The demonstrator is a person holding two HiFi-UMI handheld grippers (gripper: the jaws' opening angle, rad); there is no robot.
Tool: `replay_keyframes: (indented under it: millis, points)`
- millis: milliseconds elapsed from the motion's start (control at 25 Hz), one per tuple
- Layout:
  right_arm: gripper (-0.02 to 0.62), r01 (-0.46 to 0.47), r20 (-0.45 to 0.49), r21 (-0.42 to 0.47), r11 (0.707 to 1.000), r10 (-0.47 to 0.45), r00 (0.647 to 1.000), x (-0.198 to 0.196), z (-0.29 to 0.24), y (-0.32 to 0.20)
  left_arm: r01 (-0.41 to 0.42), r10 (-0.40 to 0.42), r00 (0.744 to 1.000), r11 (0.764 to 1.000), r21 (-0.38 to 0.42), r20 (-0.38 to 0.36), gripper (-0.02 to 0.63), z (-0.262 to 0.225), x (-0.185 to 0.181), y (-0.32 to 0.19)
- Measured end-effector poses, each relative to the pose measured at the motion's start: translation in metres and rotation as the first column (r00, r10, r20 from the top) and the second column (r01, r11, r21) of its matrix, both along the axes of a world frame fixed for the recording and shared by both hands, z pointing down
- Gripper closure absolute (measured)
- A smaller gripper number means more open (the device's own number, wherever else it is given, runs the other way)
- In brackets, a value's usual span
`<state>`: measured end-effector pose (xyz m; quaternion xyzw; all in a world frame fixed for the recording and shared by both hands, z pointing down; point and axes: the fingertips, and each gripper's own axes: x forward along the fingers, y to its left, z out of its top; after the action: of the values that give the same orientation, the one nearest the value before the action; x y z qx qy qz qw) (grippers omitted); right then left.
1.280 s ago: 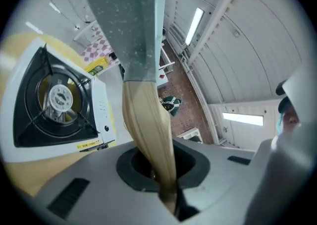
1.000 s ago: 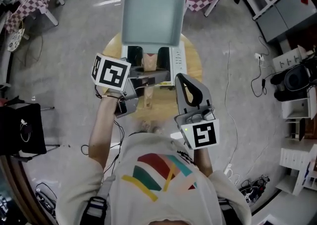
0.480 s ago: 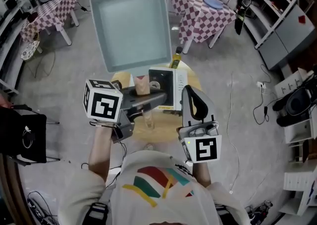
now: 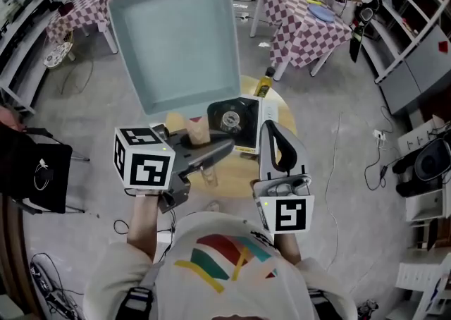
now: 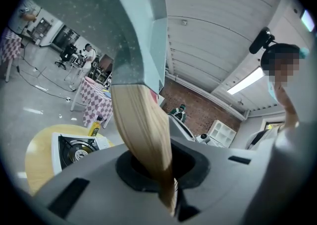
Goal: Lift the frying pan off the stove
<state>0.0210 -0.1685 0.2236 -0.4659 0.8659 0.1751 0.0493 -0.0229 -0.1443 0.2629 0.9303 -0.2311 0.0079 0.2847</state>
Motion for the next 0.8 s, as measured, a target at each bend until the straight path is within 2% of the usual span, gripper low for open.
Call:
replay_keyframes:
  millis: [440, 600, 800]
  points:
    - [0.597, -0.041, -0.011, 0.001, 0.999, 0.041, 0.999, 0.008, 0.000, -0.003, -0.014, 0.014, 1.000, 0.999, 0.034, 0.010, 0.592, -0.010, 0.010, 0.012]
    - [0.597, -0.044, -0.001, 0.001, 0.999, 0.044, 0.999, 0.008, -0.001, -0.001, -0.001, -0.001, 0.999, 0.999, 0.045, 0.036, 0.592, -0.008, 0.008, 0.011]
    - [0.597, -0.060, 0.007, 0.012, 0.998, 0.060, 0.998, 0.010, -0.006, -0.002, -0.028, 0.026, 0.999, 0.998, 0.056, 0.030, 0.592, -0.014, 0.009, 0.015]
